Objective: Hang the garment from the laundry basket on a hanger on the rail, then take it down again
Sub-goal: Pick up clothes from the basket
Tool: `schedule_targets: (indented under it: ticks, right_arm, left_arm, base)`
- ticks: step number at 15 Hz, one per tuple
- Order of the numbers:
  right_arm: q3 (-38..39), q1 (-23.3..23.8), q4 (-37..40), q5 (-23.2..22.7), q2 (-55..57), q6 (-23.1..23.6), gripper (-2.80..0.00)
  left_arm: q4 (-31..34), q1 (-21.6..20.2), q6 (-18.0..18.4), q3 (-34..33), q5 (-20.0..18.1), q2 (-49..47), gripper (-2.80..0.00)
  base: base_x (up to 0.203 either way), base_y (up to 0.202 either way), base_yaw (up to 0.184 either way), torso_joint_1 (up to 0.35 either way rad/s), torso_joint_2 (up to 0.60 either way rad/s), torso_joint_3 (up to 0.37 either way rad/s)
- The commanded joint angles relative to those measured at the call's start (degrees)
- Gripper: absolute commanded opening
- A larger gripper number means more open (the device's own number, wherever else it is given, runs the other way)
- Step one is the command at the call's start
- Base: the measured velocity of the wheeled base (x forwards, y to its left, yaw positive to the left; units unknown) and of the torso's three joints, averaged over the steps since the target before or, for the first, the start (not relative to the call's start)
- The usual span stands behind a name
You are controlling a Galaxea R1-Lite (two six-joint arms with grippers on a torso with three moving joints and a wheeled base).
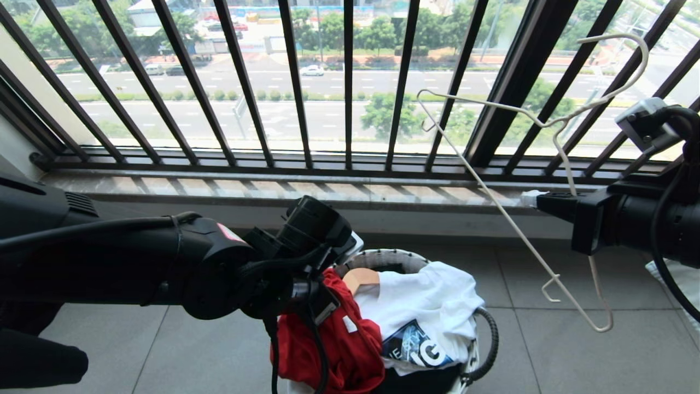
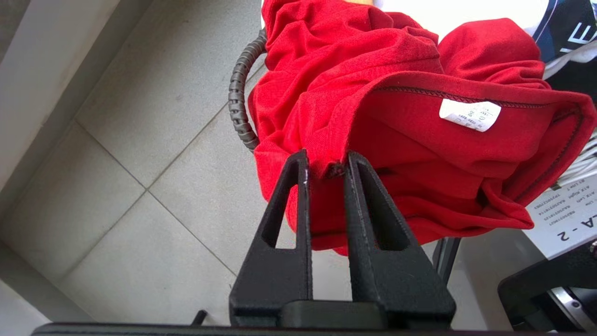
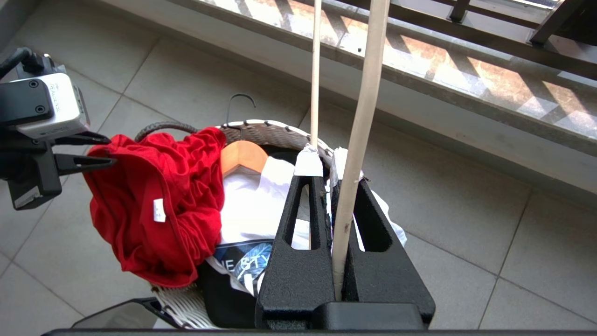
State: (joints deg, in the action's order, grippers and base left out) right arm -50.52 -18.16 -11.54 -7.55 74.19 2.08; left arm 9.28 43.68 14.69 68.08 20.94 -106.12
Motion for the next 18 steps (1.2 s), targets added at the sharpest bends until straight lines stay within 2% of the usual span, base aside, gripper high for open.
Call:
schedule_targets:
  ticks: [1,7,10,11,13,18]
  right_arm:
    - [-0.02,-0.03,-0.06,-0.08,0.01,0.02,-2.80]
    - [-0.02,-0.03,-0.11,-0.06,0.02,0.02,-2.80]
    - [-0.02,-0.03,-0.11,-0.08,0.00,0.02,-2.80]
    - [-0.02,-0.03,-0.06,-0.01,0.08,0.02,-2.80]
    - [-0.02,-0.03,-0.13,-0.03,0.08,0.02,-2.80]
    - [-0.02,-0.03,-0.06,-0.09,0.08,0.02,-2.80]
  left_arm:
    - [0.04,0.00,0.08,0.03,0.15,-0.05,0.00]
    - [-0.09,-0.36,0.09,0.47,0.06,-1.19,0.00]
    - [0.11,-1.94,0.16,1.61,-0.83,-2.84,0.00]
    - [0.31,-2.43,0.43,1.61,-2.43,-2.86,0.00]
    - [1.76,-3.64,2.83,1.68,-3.01,-3.28,0.00]
    - [1.97,-5.70,3.24,3.92,-3.01,-7.71,0.00]
  base:
    - [0.000,0.000,0.000,0.000,0.00,0.000]
    - [0.000,0.000,0.000,0.000,0.00,0.000]
    - [0.000,0.000,0.000,0.000,0.00,0.000]
    - [0.000,0.000,0.000,0.000,0.00,0.000]
    - [0.000,0.000,0.000,0.000,0.00,0.000]
    - [0.000,0.000,0.000,0.000,0.00,0.000]
